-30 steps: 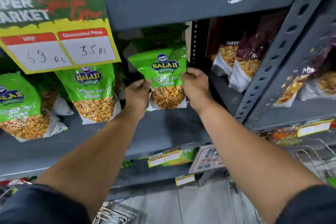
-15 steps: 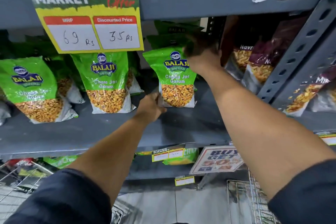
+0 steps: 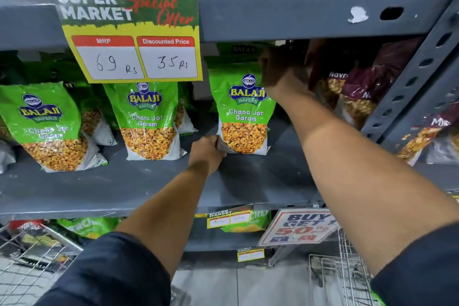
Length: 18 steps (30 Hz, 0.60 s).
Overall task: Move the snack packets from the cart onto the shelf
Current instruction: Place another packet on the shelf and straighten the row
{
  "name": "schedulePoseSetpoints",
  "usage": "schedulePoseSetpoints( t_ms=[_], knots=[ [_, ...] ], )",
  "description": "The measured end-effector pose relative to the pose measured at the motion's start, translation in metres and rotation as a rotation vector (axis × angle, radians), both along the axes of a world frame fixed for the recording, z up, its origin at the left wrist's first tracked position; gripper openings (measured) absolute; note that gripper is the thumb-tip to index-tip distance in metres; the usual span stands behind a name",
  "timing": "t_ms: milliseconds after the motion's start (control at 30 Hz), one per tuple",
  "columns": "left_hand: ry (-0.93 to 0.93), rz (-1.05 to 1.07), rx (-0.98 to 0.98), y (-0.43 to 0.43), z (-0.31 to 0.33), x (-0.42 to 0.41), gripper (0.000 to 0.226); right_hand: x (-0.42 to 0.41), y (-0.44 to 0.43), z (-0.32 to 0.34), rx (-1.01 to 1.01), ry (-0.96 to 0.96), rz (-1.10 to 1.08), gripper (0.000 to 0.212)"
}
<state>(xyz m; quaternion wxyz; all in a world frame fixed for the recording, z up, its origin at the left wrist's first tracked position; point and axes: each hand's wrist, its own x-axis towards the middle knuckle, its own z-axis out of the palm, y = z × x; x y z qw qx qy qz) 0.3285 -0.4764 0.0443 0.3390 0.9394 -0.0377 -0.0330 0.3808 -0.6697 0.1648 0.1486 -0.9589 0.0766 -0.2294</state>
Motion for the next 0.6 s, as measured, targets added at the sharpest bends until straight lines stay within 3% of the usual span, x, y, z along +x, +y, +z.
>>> schedulePoseSetpoints(
  t_ms=[167,267,400,600],
  knots=[
    [0.005,0.000,0.003,0.000,0.004,-0.003,0.007,-0.017,0.012,-0.001,0.090,-0.264,-0.005,0.035],
    [0.076,-0.014,-0.062,0.004,0.004,-0.001,0.014,-0.031,0.016,-0.015,0.388,-0.291,-0.040,0.046],
    [0.131,-0.004,-0.238,0.014,-0.036,0.028,0.027,-0.059,0.018,-0.056,0.820,-0.233,-0.018,0.065],
    [0.091,0.035,-0.439,-0.007,-0.016,-0.001,0.026,-0.092,0.039,-0.104,1.227,0.041,-0.090,0.061]
  ],
)
